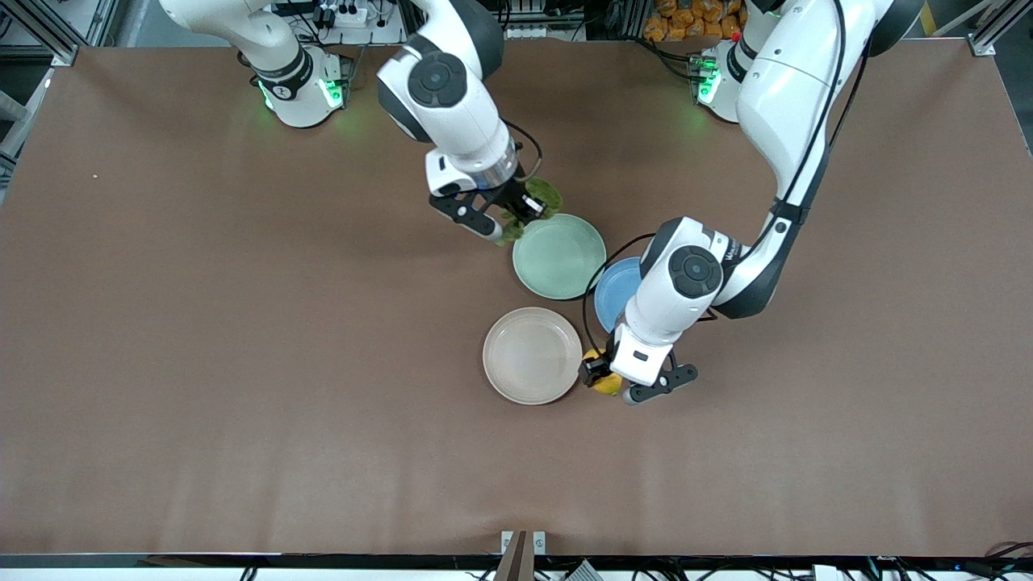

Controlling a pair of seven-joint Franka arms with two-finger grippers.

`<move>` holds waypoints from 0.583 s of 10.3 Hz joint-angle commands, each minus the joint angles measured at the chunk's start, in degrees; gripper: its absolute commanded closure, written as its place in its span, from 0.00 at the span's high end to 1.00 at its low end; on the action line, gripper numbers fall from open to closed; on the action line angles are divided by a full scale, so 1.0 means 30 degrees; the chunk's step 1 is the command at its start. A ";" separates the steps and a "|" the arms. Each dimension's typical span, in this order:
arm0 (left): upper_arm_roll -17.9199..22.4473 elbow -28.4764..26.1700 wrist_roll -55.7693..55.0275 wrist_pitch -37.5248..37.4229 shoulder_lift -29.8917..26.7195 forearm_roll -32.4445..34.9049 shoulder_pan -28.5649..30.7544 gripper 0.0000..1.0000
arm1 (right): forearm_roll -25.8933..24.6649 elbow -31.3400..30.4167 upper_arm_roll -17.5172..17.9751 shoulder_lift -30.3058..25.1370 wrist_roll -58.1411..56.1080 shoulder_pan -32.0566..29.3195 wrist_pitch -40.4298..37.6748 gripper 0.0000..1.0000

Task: Place lemon and lettuce in plates
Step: 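Carry the lemon toward the cream plate while the right gripper carries lettuce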

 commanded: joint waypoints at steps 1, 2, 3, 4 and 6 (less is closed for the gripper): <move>0.0154 0.0544 -0.0391 0.0648 0.0598 -0.0394 -0.0684 0.00 | -0.0373 -0.0104 0.0082 0.1353 0.0841 0.0283 0.2491 0.00; 0.0183 0.0544 -0.0914 0.0648 0.0628 -0.0394 -0.1151 0.00 | -0.0373 -0.0281 0.0082 0.1793 0.0870 0.0516 0.3634 0.00; 0.0184 0.0573 -0.1122 0.0793 0.0629 -0.0394 -0.1330 0.00 | -0.0402 -0.0283 0.0082 0.2319 0.0870 0.0664 0.4342 0.00; 0.0184 0.0573 -0.1153 0.1085 0.0774 -0.0394 -0.1534 0.00 | -0.0402 -0.0312 0.0082 0.2818 0.0870 0.0752 0.5132 0.00; 0.0155 0.0573 -0.1212 0.1642 0.1125 -0.0394 -0.1886 0.00 | -0.0751 -0.0312 0.0082 0.3785 0.0841 0.0753 0.5781 0.06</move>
